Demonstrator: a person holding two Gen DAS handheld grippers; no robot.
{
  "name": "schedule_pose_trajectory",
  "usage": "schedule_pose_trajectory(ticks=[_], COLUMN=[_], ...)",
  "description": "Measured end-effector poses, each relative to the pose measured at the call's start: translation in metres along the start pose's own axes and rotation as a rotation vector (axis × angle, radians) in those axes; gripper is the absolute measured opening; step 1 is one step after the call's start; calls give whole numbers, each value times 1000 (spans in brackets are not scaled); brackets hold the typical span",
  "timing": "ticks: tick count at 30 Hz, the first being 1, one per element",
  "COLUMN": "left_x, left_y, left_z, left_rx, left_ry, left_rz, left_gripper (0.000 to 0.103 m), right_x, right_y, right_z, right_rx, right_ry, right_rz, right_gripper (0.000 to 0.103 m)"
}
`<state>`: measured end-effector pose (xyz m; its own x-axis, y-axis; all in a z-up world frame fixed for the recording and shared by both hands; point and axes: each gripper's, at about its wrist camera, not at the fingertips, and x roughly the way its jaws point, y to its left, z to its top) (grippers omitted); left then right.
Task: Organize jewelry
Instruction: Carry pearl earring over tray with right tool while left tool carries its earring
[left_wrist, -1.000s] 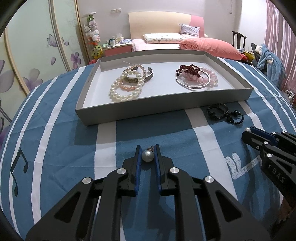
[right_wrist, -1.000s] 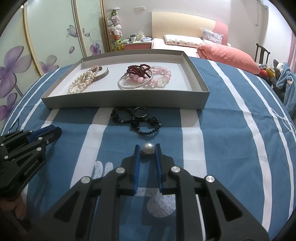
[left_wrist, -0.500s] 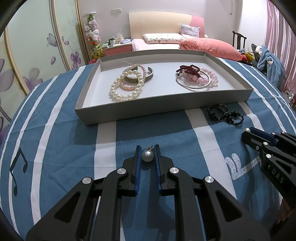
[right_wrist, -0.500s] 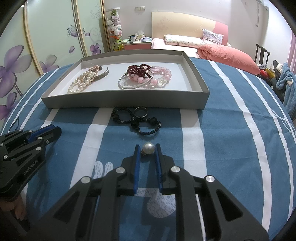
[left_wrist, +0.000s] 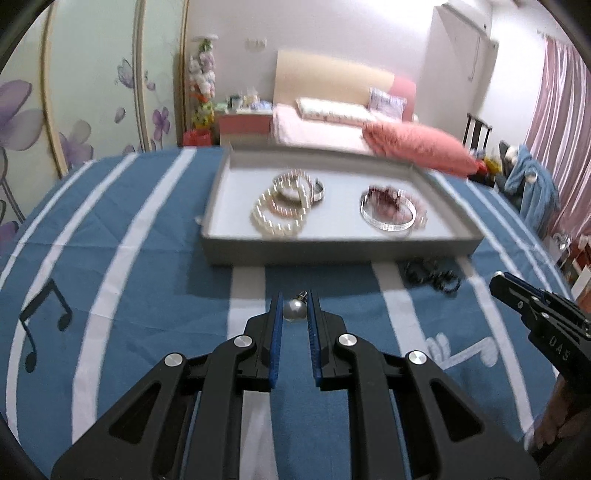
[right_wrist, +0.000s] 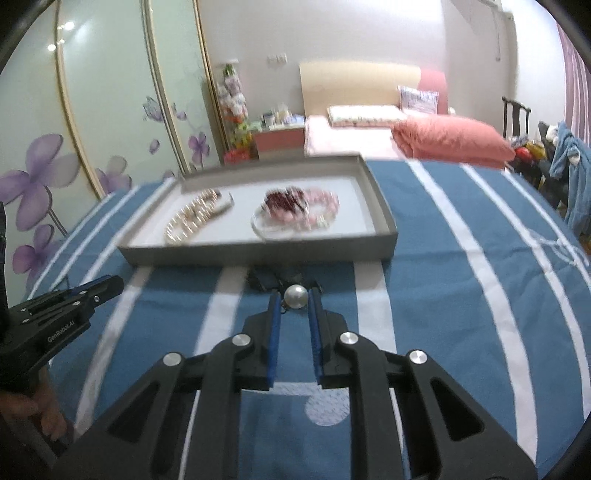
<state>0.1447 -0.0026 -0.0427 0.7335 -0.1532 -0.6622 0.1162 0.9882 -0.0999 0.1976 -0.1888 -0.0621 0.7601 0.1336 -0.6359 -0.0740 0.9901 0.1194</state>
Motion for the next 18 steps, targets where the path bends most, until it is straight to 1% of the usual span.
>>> schedule_pose_trajectory(ticks=[7, 14, 18], left_x=[-29, -52, -56], left_y=[-4, -16, -18], left_z=[3, 5, 7], left_rx=[4, 58, 64], left_ry=[-140, -299, -338], left_rz=[11, 54, 53], left_gripper=[14, 14, 14], right_x=[-31, -59, -66], right_y=[22, 37, 41], right_z=[10, 15, 19], right_rx=[-59, -95, -102], right_ry=[-144, -306, -371], right_rz=[7, -19, -29], right_gripper=[15, 16, 16])
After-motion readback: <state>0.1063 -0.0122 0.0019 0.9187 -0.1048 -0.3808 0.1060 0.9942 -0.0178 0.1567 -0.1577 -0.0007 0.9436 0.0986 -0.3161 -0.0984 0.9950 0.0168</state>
